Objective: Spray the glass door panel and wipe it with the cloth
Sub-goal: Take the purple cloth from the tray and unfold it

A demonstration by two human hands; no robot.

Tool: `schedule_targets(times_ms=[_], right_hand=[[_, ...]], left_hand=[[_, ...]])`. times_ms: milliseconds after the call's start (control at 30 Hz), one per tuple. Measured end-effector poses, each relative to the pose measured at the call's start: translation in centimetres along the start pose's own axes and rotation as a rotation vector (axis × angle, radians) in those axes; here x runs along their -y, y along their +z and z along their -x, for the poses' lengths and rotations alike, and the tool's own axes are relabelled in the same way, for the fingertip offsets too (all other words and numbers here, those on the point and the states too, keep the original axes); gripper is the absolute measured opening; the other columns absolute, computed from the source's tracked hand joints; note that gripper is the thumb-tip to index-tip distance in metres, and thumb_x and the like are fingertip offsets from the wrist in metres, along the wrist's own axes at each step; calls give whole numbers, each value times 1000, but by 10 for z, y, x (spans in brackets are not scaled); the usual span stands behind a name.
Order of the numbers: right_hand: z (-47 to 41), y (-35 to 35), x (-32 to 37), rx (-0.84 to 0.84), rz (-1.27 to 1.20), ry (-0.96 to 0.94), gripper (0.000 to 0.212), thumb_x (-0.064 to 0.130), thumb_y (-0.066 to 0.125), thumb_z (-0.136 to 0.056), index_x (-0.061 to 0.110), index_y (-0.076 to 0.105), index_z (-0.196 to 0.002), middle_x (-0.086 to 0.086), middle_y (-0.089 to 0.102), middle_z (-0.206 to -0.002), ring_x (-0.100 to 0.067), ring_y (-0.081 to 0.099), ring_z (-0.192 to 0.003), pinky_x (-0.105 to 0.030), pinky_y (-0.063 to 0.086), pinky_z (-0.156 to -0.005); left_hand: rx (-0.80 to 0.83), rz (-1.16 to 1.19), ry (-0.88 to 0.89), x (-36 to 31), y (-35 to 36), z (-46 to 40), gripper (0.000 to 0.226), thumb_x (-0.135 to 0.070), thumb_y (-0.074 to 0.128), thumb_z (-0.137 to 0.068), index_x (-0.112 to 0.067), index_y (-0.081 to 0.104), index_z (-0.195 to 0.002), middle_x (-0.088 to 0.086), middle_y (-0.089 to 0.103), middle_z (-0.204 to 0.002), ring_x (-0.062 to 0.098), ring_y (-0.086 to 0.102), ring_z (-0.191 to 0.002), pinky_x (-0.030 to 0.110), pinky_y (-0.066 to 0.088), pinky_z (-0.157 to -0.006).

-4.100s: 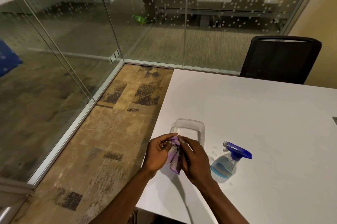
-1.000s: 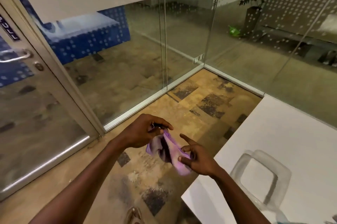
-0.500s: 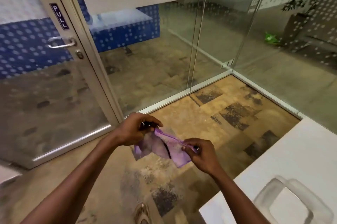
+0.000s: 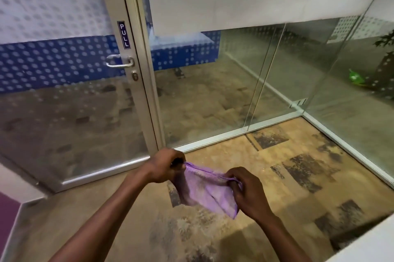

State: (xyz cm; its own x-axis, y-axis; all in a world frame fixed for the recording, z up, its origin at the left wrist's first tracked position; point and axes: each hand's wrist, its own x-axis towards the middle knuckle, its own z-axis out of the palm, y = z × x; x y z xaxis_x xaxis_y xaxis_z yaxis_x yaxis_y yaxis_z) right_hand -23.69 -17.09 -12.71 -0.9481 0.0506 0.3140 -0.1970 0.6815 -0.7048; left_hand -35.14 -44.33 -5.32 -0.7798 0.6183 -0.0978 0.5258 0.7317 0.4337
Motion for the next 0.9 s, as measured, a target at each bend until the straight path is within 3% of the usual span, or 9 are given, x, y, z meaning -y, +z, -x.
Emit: schedule_targets(times_ms=[100, 233, 333, 400, 500, 567, 667, 800, 900], right_hand=[[-28, 12, 12, 56, -40, -40, 28, -1, 61, -78, 23, 74, -86, 15, 66, -121, 5, 63, -109, -8, 46, -89], [-63, 45, 30, 72, -209, 31, 28, 1, 55, -74, 26, 68, -74, 14, 71, -80, -1, 67, -80, -19, 50, -75], [-92, 74, 47, 53, -420, 220, 24, 12, 50, -76, 29, 63, -65, 13, 62, -62, -3, 54, -61, -26, 43, -60], [-111, 88, 67, 39, -571, 298, 22, 14, 50, -73, 23, 65, -60, 11, 59, -57, -3, 49, -54, -22, 38, -53], [-133, 99, 99, 104, -752, 262, 21, 13, 52, -79, 10, 72, -72, 5, 69, -66, -5, 59, -60, -17, 45, -55], [-145, 112, 110, 152, -757, 256, 32, 17, 52, -97, 7, 74, -77, 3, 73, -70, -7, 64, -66, -17, 49, -63], [-162, 135, 123, 217, -675, 314, 47, 25, 47, -109, 16, 77, -74, 4, 64, -59, -8, 53, -56, -20, 42, -57], [-176, 162, 139, 353, -579, 204, 6, 9, 73, -92, 8, 68, -89, 12, 54, -46, 3, 42, -43, -16, 35, -49], [-183, 179, 151, 239, -436, 166, 27, 28, 84, -72, 15, 65, -85, -5, 64, -54, -8, 52, -48, -26, 44, -53]], left_hand=[[-52, 121, 19, 14, -14, -1, 12, -20, 61, -97, -15, 72, -99, -5, 69, -88, 16, 63, -78, 14, 43, -63], [-98, 180, 60, 30, -36, -5, 17, -15, 60, -96, -13, 74, -105, 2, 76, -95, 16, 67, -84, 24, 51, -74], [-131, 253, 39, 49, -55, -9, 17, -20, 60, -97, -15, 74, -104, 4, 77, -95, 22, 69, -86, 33, 53, -79], [-138, 273, 7, 65, -68, -12, 15, -22, 61, -98, -15, 74, -103, 6, 77, -93, 20, 68, -84, 38, 53, -79], [-134, 272, -30, 88, -83, -12, 14, -25, 64, -97, -19, 76, -102, 0, 78, -94, 15, 70, -85, 35, 55, -80], [-130, 271, -44, 102, -90, -10, 12, -25, 66, -96, -24, 77, -102, -6, 79, -94, 11, 70, -86, 33, 56, -80], [-129, 278, -50, 120, -97, -5, 15, -35, 66, -91, -30, 76, -102, -8, 79, -95, 14, 73, -89, 39, 59, -83], [-170, 257, -60, 139, -103, 3, 20, -35, 67, -91, -27, 76, -107, -3, 80, -98, 18, 74, -92, 36, 59, -83], [-201, 218, -49, 152, -107, 9, 17, -23, 66, -95, -21, 78, -108, -1, 80, -95, 10, 71, -83, 17, 51, -72]])
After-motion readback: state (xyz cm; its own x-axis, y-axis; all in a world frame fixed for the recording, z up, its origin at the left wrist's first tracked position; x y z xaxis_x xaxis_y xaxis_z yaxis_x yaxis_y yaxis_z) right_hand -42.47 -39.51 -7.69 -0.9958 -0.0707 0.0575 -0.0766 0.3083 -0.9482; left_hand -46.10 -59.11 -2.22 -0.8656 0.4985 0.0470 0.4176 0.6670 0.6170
